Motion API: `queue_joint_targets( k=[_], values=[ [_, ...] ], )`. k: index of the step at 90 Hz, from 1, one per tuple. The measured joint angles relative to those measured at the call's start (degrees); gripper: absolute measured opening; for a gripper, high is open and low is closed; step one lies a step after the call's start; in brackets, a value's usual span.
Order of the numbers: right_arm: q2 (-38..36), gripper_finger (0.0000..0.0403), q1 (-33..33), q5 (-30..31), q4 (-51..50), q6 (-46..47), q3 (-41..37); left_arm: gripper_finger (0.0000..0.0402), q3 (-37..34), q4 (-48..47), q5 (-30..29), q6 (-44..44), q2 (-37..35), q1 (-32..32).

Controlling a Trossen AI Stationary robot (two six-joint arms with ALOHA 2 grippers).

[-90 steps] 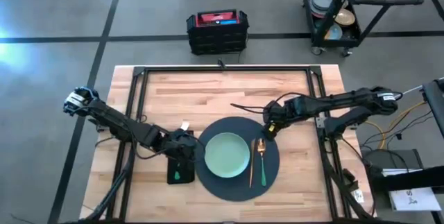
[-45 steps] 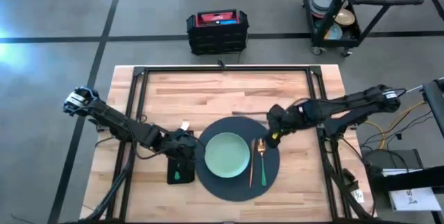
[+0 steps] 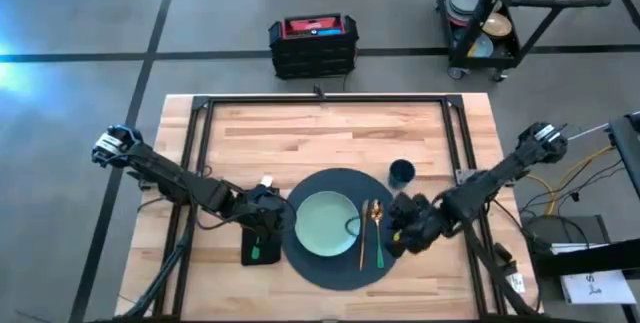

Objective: Set table place
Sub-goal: Return to Home Position

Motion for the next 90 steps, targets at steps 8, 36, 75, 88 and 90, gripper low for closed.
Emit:
queue_joint_targets(
  k=[8,36,75,88,90],
  values=[
    [3.4,0.0000,0.6,0.5,3.4,0.7,0.0,0.0076,0.0,0.1,-0.4,0.0,0.0,0.0],
    [12.5,0.0000,0.9,0.4,13.2,0.5,0.8,0.0085,0.0,0.2,-0.4,-0.4,0.0,-0.1],
    [-3.4,0.0000,0.8,15.7,33.5,-32.0,1.0,0.0045,-0.6,27.1,-4.8,19.8,-11.0,-1.6],
    [-18.4,0.0000,-1.5,13.2,49.9,-51.4,-8.4,0.0023,-6.4,33.2,-5.6,26.7,-22.7,-0.3],
    [-20.6,0.0000,-2.6,10.9,53.0,-54.0,-9.8,0.0020,-7.4,34.8,-4.8,27.8,-24.2,0.5]
  ],
)
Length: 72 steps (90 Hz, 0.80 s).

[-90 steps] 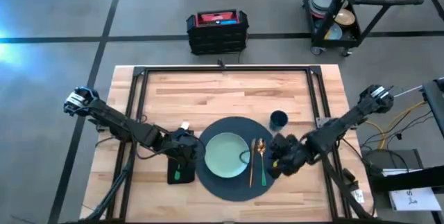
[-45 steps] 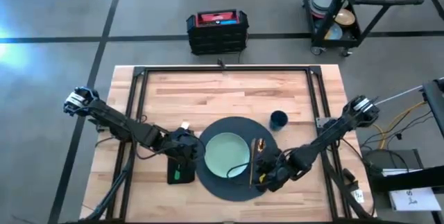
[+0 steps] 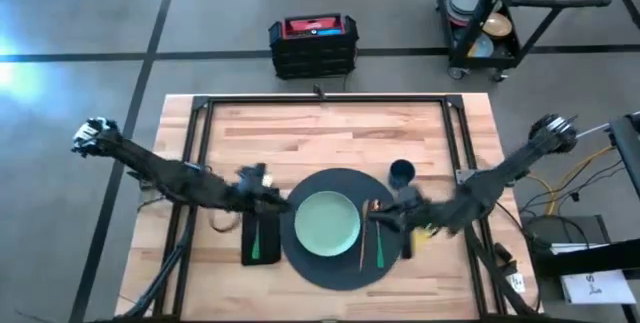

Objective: Set table place
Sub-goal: Return to Home Position

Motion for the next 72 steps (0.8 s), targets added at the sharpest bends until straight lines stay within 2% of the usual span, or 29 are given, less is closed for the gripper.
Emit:
queue_joint_targets(
  k=[5,10,24,31,38,47,54,64,72],
  values=[
    [-4.7,0.0000,-4.1,-6.7,6.1,-4.5,-3.1,0.0016,-2.0,3.0,3.3,2.4,-3.2,3.2],
    [-7.9,0.0000,-9.4,-14.0,7.8,-5.9,-4.4,0.0013,-3.1,4.7,7.8,3.6,-5.4,7.9],
    [-11.4,0.0000,-25.6,-33.7,3.4,-3.5,-4.1,0.0013,-3.4,4.3,27.0,2.6,-9.2,24.9],
    [-12.6,0.0000,-31.8,-40.4,0.0,-2.4,-3.4,0.0012,-3.4,2.2,34.6,0.9,-10.5,33.3],
    [-14.3,0.0000,-36.5,-45.8,-1.5,-2.2,-3.5,0.0011,-3.6,-0.6,39.4,-0.1,-12.2,39.7],
    [-18.4,0.0000,-41.2,-49.5,-6.1,-2.2,-3.5,0.0009,-4.0,-3.4,41.5,-0.8,-15.3,44.3],
    [-23.2,0.0000,-42.8,-49.4,-10.3,-2.6,-3.5,0.0009,-4.2,-7.6,40.7,-0.9,-18.8,44.9],
    [-29.2,0.0000,-42.7,-45.2,-14.3,-3.2,-4.3,0.0009,-5.3,-10.9,36.4,-2.7,-23.9,43.3],
    [-32.7,0.0000,-41.6,-42.8,-14.7,-2.8,-6.0,0.0009,-8.8,-9.3,32.7,-6.0,-27.6,39.0]
  ],
)
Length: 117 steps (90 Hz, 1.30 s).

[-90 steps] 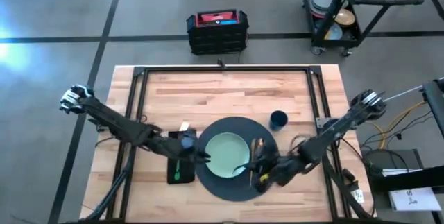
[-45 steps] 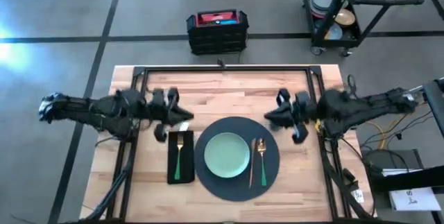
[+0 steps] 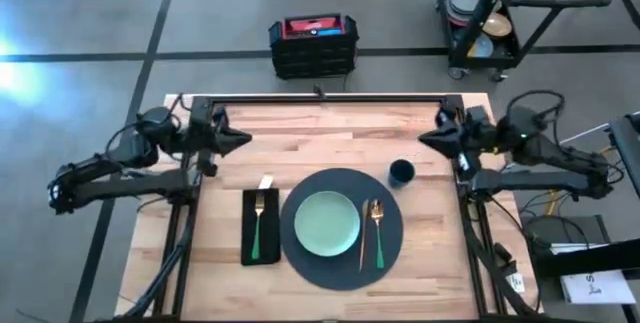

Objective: Set table place
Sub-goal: Return to Home Position

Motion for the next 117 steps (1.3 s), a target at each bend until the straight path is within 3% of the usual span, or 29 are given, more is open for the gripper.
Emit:
queue_joint_targets(
  k=[7,18,26,36,45,52,61,76,105,117],
  values=[
    [-2.5,0.0000,2.5,2.2,0.4,1.6,-2.7,0.0009,-3.9,1.1,-7.2,-1.6,-3.1,-6.8],
    [-5.2,0.0000,9.1,10.7,4.5,3.8,-9.4,0.0009,-11.0,5.5,-24.7,-2.8,-6.7,-22.4],
    [-5.5,0.0000,15.4,17.5,11.5,2.9,-13.9,0.0009,-13.7,9.4,-39.9,-1.1,-7.6,-36.1],
    [-5.2,0.0000,21.7,26.6,12.4,2.0,-16.5,0.0009,-14.9,9.4,-61.5,0.9,-7.0,-53.3],
    [-4.0,0.0000,24.0,29.7,12.3,0.6,-17.0,0.0009,-15.4,8.9,-78.6,4.5,-6.5,-65.6],
    [-4.1,0.0000,23.7,30.7,11.2,-0.5,-17.1,0.0009,-15.7,9.2,-85.7,5.8,-7.6,-71.6],
    [-4.4,0.0000,22.2,30.1,10.5,-0.4,-17.2,0.0009,-17.3,9.2,-86.1,5.6,-11.0,-74.0],
    [-4.8,0.0000,17.6,24.0,10.4,3.0,-17.3,0.0009,-21.1,10.4,-79.9,4.6,-17.1,-71.2],
    [-1.9,0.0000,10.8,19.3,10.3,4.9,-18.1,0.0009,-26.7,14.5,-63.9,3.6,-20.7,-57.6],
    [-1.7,0.0000,7.2,14.2,10.5,6.1,-18.2,0.0009,-27.5,14.4,-58.2,3.1,-22.3,-52.9]
  ],
)
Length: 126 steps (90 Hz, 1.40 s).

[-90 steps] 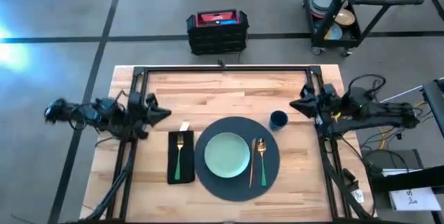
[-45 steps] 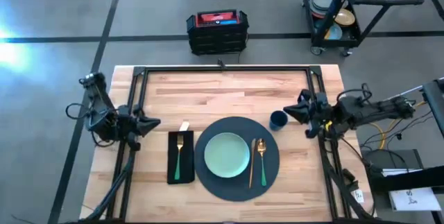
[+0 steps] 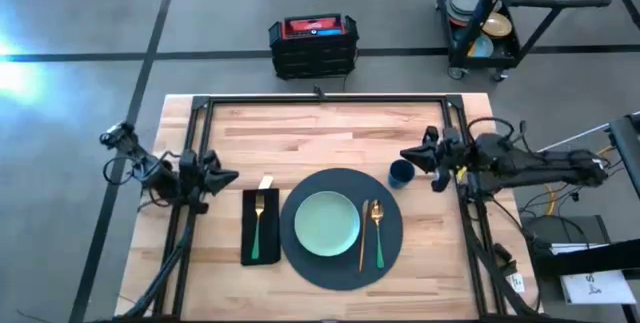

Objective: Set table place
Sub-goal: Return to Home Position

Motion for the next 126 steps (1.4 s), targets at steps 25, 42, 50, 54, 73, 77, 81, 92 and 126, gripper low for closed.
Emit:
queue_joint_targets(
  k=[25,42,50,54,73,77,81,92,126],
  values=[
    [0.9,0.0000,-10.0,-12.5,0.4,0.1,-0.1,0.0009,-0.7,-3.8,11.9,-1.9,-4.0,9.7],
    [3.2,0.0000,-13.1,-19.7,0.1,-0.3,-0.5,0.0009,-1.3,-6.1,21.8,-6.9,-3.5,16.3],
    [3.2,0.0000,-12.6,-20.6,0.4,-0.4,-0.8,0.0009,-1.3,-6.0,24.0,-7.2,-3.2,17.2],
    [3.1,0.0000,-12.0,-20.1,0.4,-0.1,-1.4,0.0009,-1.3,-6.0,23.6,-6.3,-3.2,17.2],
    [0.2,0.0000,-8.5,-15.0,6.6,3.0,-9.0,0.0002,-4.6,-3.9,20.3,-4.1,-3.6,17.2],
    [-0.6,0.0000,-8.0,-14.5,10.2,3.5,-10.8,0.0002,-5.4,-1.8,20.6,-4.0,-3.7,17.2],
    [-1.2,0.0000,-7.5,-13.8,13.1,3.7,-12.3,0.0002,-6.2,-0.4,21.3,-3.8,-3.8,17.2],
    [-1.9,0.0000,-6.7,-12.1,13.7,4.1,-14.9,0.0001,-6.9,-1.8,21.8,-4.0,-3.5,17.2],
    [-1.6,0.0000,-5.7,-9.8,13.6,10.4,-19.3,0.0001,-6.9,-2.3,21.0,-4.2,-3.2,17.2]
  ],
)
